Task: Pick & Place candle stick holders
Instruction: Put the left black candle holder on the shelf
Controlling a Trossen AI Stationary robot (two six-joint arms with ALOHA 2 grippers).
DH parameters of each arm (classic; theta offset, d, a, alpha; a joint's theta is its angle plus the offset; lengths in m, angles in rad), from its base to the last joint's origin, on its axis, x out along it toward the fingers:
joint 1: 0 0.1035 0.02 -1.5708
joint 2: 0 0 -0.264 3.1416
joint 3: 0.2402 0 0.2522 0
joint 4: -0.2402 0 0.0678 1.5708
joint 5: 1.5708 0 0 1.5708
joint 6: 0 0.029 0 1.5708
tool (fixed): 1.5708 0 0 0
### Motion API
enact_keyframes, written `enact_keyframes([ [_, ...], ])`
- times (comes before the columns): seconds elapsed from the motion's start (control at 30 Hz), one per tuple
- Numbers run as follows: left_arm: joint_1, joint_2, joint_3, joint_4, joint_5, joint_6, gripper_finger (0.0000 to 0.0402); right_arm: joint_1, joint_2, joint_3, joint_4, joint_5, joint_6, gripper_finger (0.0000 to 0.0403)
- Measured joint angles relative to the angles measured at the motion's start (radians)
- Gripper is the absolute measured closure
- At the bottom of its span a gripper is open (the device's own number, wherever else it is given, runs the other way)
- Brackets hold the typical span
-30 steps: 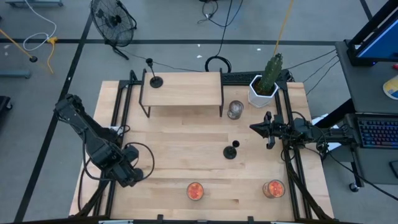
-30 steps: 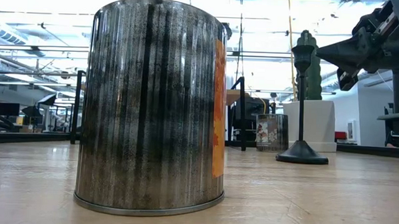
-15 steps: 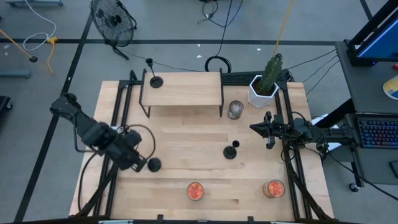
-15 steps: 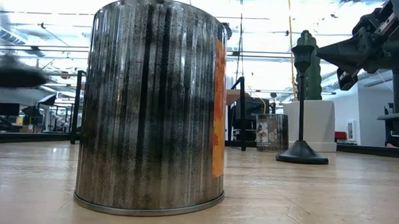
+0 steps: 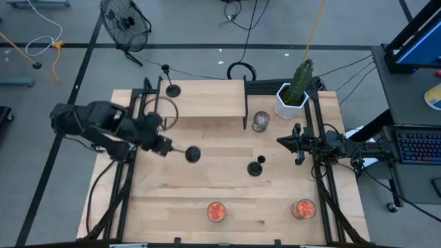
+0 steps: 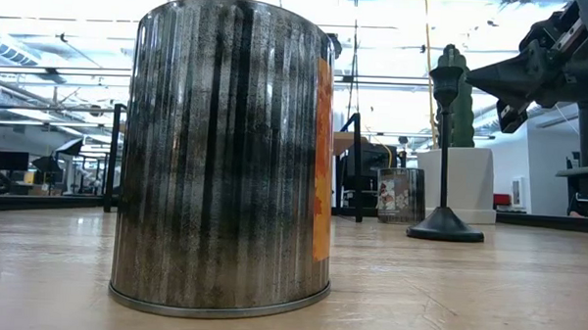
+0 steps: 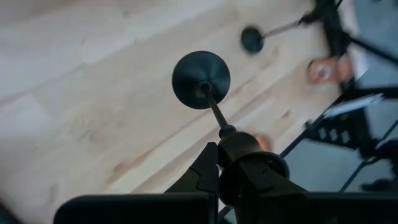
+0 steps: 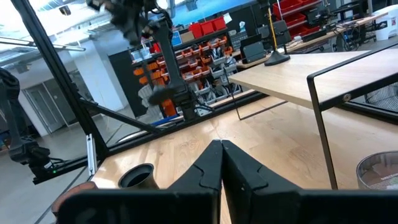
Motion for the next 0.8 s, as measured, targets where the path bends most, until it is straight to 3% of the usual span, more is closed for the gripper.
enact_keyframes([
  [0.53,0.348,0.282,0.501,0.035,0.048,0.302,0.0387,0.000,0.000,0.000,0.000,0.000,0.000,0.0403],
  [0.8,0.539,0.379,0.625,-0.135,0.061,0.465,0.0387,0.000,0.000,0.000,0.000,0.000,0.000,0.0403],
])
